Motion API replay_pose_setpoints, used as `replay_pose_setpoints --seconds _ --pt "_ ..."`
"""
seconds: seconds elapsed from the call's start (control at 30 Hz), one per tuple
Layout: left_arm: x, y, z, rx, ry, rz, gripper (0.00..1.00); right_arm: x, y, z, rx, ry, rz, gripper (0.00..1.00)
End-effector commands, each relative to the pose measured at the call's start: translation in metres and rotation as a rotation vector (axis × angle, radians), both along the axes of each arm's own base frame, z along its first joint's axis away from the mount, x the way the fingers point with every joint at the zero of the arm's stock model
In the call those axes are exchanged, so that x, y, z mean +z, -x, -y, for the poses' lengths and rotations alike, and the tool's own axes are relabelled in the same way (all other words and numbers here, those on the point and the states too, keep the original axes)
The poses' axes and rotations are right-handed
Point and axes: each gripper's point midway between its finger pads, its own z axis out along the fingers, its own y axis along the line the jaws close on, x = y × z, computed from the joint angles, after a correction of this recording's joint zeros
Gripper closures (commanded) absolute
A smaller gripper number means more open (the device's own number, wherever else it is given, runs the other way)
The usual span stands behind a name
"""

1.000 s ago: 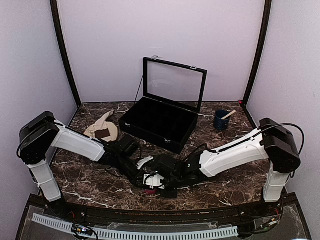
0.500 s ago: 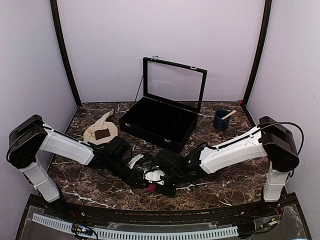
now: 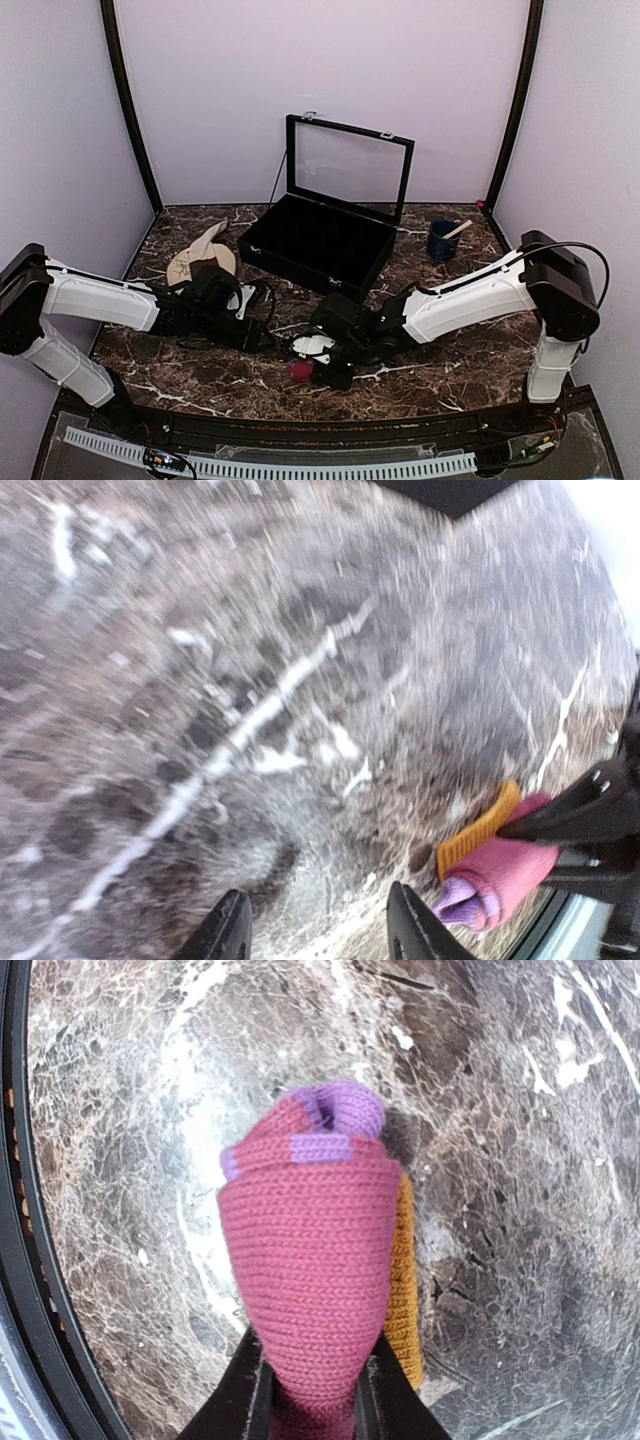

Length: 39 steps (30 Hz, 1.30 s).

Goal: Roll the socks
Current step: Place the sock in the storage box.

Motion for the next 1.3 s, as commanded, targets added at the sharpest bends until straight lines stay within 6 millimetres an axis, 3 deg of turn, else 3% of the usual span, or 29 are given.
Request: replay_pose_setpoints --seconds 0.0,0.3,0.57,0.93,1.0,1.1,1.27 --pt "0.015 -0.016 -0.021 0.143 -0.031 0.078 0.52 -0.023 0.011 0.037 -0.075 0.133 -0.114 1.00" --pt "0.042 -0.024 -0.038 0.247 -0.004 0.162 0.52 0.017 -0.015 0.017 -0.172 0.030 -0.139 1.00" --pt "0.052 -0.024 -0.045 0.270 0.000 0.198 0.52 0.077 -0.057 -0.014 -0.276 -0.128 -0.145 1.00" --pt "0.062 -0.019 -0.051 0.246 -0.007 0.223 0.52 0.167 -0.167 -0.035 -0.466 -0.301 -0.010 1.00" --pt "0.064 -0.017 -0.051 0.239 -0.002 0.223 0.52 0.187 -0.192 -0.035 -0.504 -0.326 0.038 1.00" --pt "0.067 -0.015 -0.053 0.238 0.003 0.228 0.52 0.198 -0.226 -0.023 -0.573 -0.319 0.098 1.00" --pt "0.077 -0.017 -0.056 0.252 0.010 0.250 0.52 0.196 -0.268 0.018 -0.676 -0.229 0.234 1.00"
